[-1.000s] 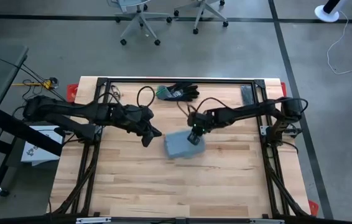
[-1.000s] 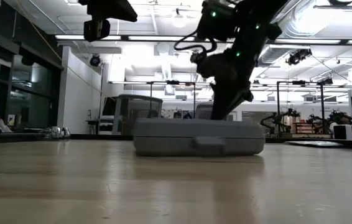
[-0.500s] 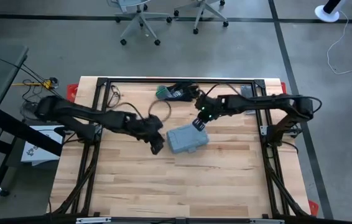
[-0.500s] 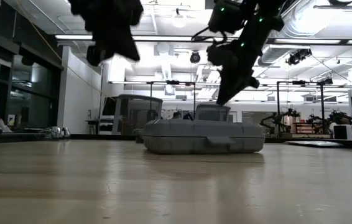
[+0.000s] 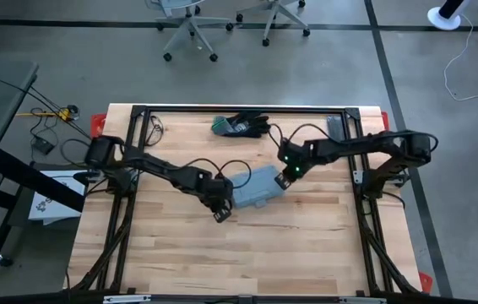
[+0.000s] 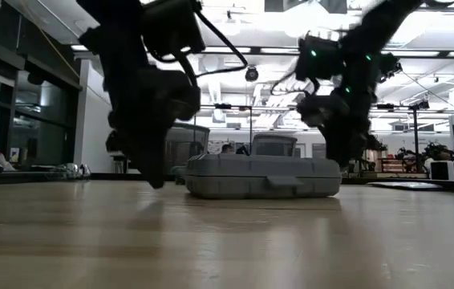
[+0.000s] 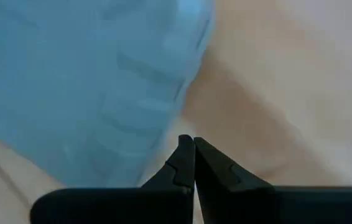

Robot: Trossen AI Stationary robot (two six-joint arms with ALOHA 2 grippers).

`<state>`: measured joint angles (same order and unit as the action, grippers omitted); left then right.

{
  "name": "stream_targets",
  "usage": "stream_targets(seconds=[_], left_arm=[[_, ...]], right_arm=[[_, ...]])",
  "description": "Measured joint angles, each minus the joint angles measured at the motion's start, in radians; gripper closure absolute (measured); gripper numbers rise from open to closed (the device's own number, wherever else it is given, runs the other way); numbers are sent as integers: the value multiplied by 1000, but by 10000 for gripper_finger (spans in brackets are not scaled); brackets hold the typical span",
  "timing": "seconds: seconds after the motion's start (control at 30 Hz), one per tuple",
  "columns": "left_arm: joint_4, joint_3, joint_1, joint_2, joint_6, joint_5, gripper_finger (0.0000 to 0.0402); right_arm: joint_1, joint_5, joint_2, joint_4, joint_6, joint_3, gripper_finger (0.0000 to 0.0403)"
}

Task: Prefit tool cases
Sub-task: Open the gray tool case

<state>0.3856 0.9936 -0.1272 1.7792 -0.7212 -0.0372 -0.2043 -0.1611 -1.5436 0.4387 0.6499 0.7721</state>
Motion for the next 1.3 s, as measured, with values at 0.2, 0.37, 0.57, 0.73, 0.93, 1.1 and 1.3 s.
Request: stream_targets(seconds=[0.2,0.37,0.57,0.73,0.93,1.1,1.3], left_arm=[[-54,0,23,20,-11,25,387],[-25,0,40,8,-9,10,387],[7,-1,42,-41,-1,3,387],[21,-1,42,-93,19,-5,387],[18,-1,49,-122,24,-6,387],[16,-1,52,-129,25,-8,387],[4,0,60,-129,26,1,387]], right_arm=[[69,-58,0,-170,151,-73,402],[122,-49,0,-195,190,-74,402],[147,-48,14,-192,207,-74,402],[147,-32,68,-177,218,-74,402],[137,3,134,-160,240,-74,402],[137,2,152,-136,233,-74,402],[138,-2,152,-122,226,-73,402]])
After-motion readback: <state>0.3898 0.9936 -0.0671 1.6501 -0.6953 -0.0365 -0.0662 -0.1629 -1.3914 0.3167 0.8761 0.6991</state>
